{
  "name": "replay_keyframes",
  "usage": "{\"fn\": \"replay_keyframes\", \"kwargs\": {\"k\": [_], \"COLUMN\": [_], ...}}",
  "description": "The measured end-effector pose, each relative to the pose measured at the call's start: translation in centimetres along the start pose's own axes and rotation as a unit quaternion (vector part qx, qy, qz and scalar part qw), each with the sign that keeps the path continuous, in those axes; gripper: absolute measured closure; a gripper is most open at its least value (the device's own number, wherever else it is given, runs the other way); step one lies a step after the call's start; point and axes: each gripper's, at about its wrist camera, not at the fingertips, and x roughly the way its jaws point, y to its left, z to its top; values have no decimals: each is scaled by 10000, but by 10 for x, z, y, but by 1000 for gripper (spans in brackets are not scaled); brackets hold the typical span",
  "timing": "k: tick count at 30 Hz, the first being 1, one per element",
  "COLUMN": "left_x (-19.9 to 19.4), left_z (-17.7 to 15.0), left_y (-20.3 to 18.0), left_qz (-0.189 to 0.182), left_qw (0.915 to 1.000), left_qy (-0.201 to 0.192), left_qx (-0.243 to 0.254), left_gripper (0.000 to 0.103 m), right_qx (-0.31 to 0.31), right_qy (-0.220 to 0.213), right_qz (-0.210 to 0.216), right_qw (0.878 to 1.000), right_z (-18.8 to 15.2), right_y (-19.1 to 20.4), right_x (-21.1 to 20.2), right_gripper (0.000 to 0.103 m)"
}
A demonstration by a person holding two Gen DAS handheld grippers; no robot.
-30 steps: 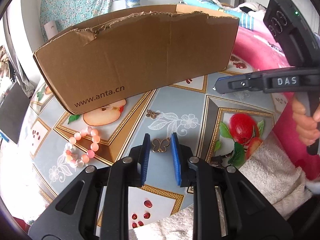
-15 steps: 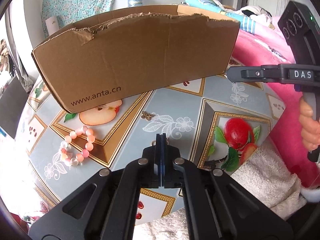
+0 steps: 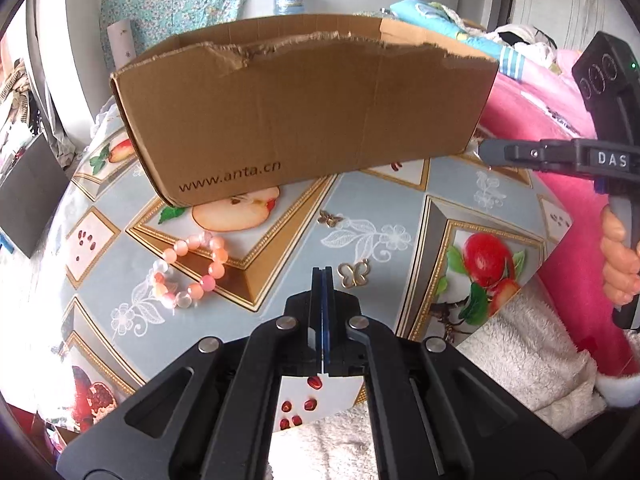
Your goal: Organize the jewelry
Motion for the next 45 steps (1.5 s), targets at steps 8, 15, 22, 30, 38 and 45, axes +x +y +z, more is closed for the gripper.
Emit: {"fn": "replay_keyframes", "kwargs": {"k": [8, 15, 22, 30, 38, 45], "left_x": [11, 3, 15, 23, 25, 21], "left_z": [6, 8, 13, 24, 27, 17], "left_y": [-24, -25, -31, -31, -34, -33], "left_qz": [-162, -305, -201, -383, -375, -443], "left_qw": [9996, 9989, 9974, 9952, 9955, 9970], "left_qy": [58, -146, 9, 232, 219, 65], "left_qx": [241, 331, 695, 871, 848, 631], "left_gripper": [103, 95, 84, 82, 88, 88], "right_qx": [84, 147, 158, 216, 216, 95], "right_qy": [-45, -48, -48, -49, -68, -104], "right_qz": [58, 100, 197, 200, 209, 145], "right_qw": [9999, 9998, 9997, 9996, 9995, 9998], "right_z": [-4, -6, -6, -8, -8, -5], "right_y": [-1, -8, -9, -13, -12, -5], "right_x": [-1, -1, 3, 4, 5, 0], "right_gripper": [98, 98, 98, 98, 98, 98]}}
